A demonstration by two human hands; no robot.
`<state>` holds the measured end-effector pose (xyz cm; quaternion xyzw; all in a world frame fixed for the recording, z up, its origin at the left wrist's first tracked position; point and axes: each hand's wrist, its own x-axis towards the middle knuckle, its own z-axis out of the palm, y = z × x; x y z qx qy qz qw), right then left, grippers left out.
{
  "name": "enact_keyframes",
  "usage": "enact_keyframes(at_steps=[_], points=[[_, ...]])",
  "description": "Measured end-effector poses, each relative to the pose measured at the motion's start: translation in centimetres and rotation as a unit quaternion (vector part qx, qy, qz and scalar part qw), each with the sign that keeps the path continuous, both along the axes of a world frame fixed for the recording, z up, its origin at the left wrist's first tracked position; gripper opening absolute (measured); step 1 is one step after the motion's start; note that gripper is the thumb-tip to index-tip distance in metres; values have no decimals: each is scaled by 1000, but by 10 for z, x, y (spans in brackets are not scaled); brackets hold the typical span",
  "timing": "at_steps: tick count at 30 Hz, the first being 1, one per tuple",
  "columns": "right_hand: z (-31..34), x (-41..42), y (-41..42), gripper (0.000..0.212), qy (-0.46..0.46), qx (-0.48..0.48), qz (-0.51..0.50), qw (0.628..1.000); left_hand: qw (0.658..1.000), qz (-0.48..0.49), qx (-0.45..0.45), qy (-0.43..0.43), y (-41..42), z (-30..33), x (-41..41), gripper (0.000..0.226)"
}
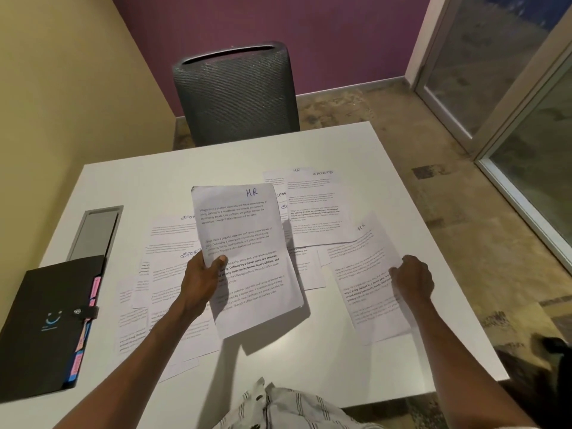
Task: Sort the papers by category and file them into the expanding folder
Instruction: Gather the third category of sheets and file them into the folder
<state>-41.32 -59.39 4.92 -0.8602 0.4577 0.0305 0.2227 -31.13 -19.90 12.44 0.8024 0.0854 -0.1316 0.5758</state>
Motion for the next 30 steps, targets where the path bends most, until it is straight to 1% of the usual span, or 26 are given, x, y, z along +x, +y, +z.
enact_keyframes(at_steps=[5,7,10,12,14,16,18,20,23,25,28,30], points=[[50,8,6,4,-34,-82,54,995,1000,10,-13,-6,-5,3,1,23],[73,11,10,9,-67,-119,75,988,1000,13,-11,-10,-8,4,2,22],[111,14,17,10,-95,-161,92,978,1000,7,-17,-14,-13,5,4,23],[134,16,21,12,-113,-177,106,972,1000,1,-22,-16,-17,5,5,22],[155,19,24,13,-131,-173,115,969,1000,-3,-24,-19,-21,7,6,20],[171,25,27,20,-145,-136,111,974,999,-3,-27,-19,-24,9,8,16],[183,32,30,26,-163,-75,113,977,999,1,-34,-14,-27,9,10,16],[190,36,33,22,-195,-20,120,973,999,2,-35,-7,-30,9,12,16],[194,37,40,12,-250,83,126,956,1000,-5,-19,15,-31,8,14,17],[192,39,46,10,-272,166,115,941,999,-6,-28,30,-32,9,12,18],[183,43,62,12,-268,269,103,919,996,-16,-70,45,-35,13,9,19],[171,46,73,12,-250,300,94,916,992,-26,-113,59,-38,19,6,20]])
